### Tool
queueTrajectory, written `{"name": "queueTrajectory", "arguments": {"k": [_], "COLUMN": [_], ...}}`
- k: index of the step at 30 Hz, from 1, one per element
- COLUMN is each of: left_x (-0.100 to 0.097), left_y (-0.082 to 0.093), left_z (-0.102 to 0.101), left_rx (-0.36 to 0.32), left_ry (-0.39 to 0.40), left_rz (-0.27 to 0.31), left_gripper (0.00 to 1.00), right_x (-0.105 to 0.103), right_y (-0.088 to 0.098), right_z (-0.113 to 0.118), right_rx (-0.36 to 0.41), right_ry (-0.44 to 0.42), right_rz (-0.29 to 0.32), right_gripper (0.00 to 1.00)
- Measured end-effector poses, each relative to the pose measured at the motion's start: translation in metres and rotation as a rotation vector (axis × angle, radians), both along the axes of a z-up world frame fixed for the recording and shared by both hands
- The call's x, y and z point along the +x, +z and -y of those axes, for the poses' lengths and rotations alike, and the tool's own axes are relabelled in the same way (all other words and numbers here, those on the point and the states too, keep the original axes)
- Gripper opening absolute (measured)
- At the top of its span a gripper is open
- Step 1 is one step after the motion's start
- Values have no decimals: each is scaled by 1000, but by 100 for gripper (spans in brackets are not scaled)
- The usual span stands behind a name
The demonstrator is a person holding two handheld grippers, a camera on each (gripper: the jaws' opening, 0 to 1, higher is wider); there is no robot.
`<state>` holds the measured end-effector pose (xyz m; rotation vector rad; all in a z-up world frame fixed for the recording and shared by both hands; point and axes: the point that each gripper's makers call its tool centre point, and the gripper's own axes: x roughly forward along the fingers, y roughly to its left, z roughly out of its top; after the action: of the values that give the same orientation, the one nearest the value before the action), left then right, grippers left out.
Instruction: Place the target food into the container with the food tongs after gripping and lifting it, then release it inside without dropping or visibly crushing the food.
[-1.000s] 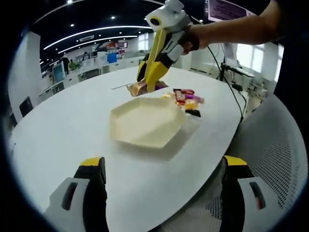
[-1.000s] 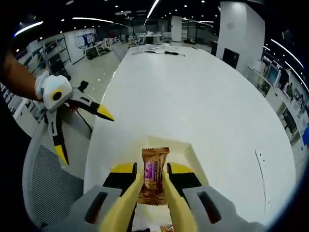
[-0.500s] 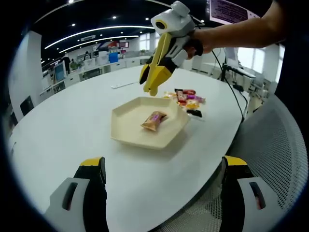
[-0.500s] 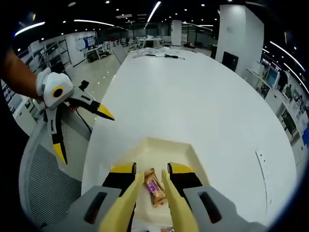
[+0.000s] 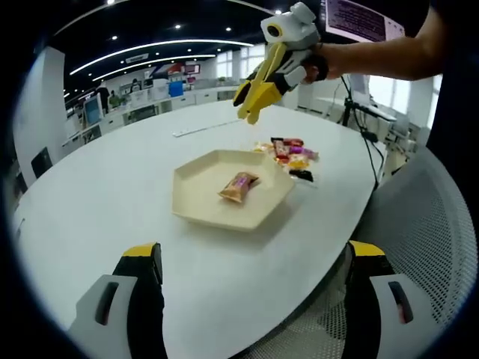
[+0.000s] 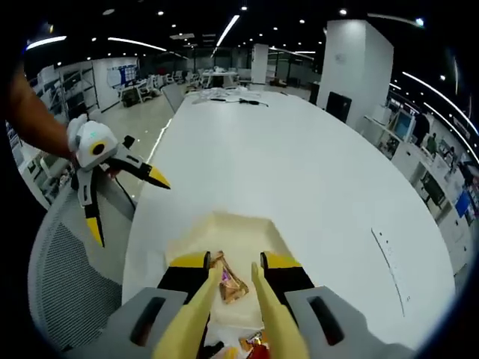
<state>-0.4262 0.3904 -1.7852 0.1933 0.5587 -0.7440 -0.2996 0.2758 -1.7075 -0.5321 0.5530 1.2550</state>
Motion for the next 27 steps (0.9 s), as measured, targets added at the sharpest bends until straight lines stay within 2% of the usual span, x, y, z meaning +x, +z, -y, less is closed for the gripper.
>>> {"name": "queueTrajectory", "arguments": {"k": [13,27], "left_x": [-1,-2], "left_y": [0,0], "left_z": [1,2], "left_rx": [-7,-18], "left_ry": [-6,-8], "left_rz": [-4,-4], "left_gripper": [99,99], "right_x": [-9,-21], "right_y": [7,5], "right_z": [58,87], "right_rx": [38,108], "right_ry": [-136,-247], "right_rz": [21,39], "right_gripper": [26,26]}}
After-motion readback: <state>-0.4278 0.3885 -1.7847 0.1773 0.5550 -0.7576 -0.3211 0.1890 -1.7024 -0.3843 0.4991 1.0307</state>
